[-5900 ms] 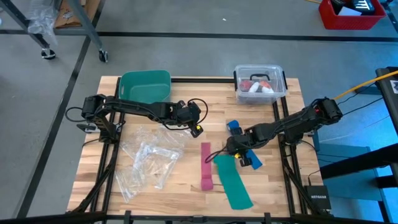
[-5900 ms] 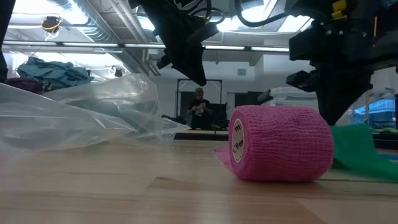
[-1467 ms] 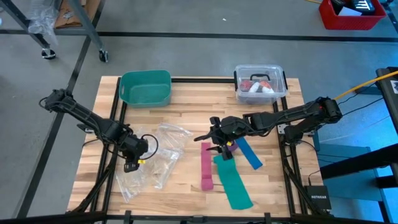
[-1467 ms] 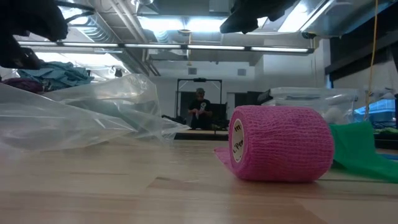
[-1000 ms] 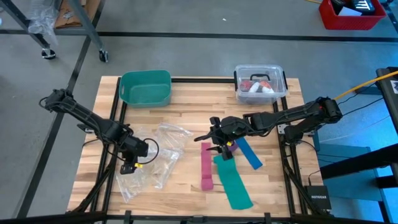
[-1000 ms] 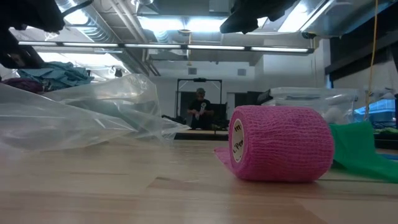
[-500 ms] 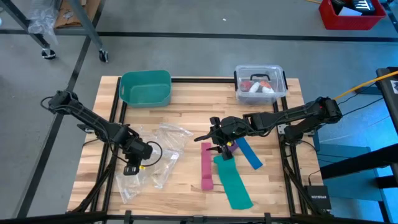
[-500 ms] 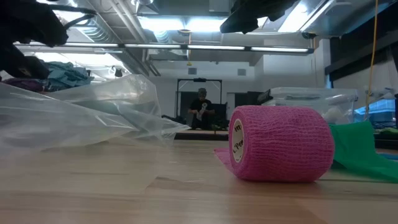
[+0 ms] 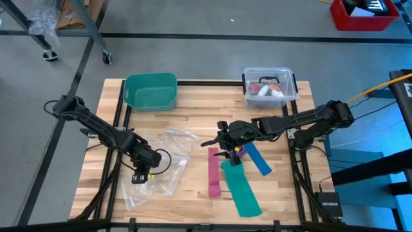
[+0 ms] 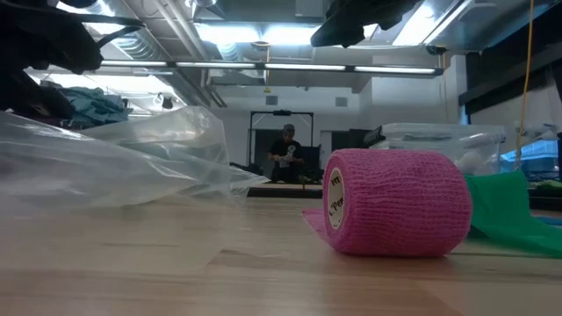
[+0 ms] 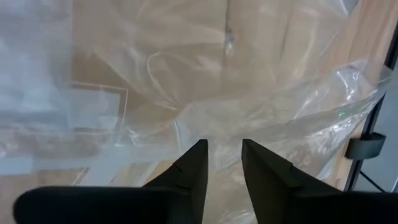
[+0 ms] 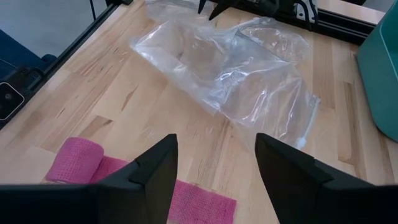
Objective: Roll bandage
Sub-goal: Open the bottom left transparent zip bag
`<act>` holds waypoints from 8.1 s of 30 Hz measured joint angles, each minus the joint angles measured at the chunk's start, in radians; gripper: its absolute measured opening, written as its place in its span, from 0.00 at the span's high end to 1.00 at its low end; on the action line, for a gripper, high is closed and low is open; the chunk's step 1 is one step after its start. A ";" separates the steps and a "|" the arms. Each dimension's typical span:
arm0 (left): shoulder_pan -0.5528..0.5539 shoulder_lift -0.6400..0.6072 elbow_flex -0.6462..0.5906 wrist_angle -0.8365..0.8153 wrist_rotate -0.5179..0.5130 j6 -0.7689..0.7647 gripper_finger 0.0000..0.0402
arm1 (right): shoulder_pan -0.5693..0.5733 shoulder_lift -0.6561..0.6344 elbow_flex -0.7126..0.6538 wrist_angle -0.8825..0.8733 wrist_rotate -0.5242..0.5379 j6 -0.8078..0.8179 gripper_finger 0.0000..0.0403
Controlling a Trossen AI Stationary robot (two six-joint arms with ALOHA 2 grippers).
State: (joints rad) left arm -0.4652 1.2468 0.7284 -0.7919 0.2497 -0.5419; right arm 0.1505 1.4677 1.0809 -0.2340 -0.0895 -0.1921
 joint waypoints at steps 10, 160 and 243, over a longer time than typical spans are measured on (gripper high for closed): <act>0.000 0.007 0.000 -0.013 0.041 -0.002 0.99 | 0.000 0.000 0.000 0.000 0.000 0.000 0.46; 0.559 -0.422 0.081 0.863 -0.178 -0.304 1.00 | 0.243 0.008 0.000 0.465 0.785 -0.877 0.46; 0.514 -0.440 0.082 0.909 -0.146 0.367 0.71 | 0.019 0.034 0.000 0.353 0.761 -0.352 0.99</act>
State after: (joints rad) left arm 0.0485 0.8066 0.8101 0.1170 0.1041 -0.1749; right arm 0.1692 1.5017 1.0813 0.1189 0.6714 -0.5438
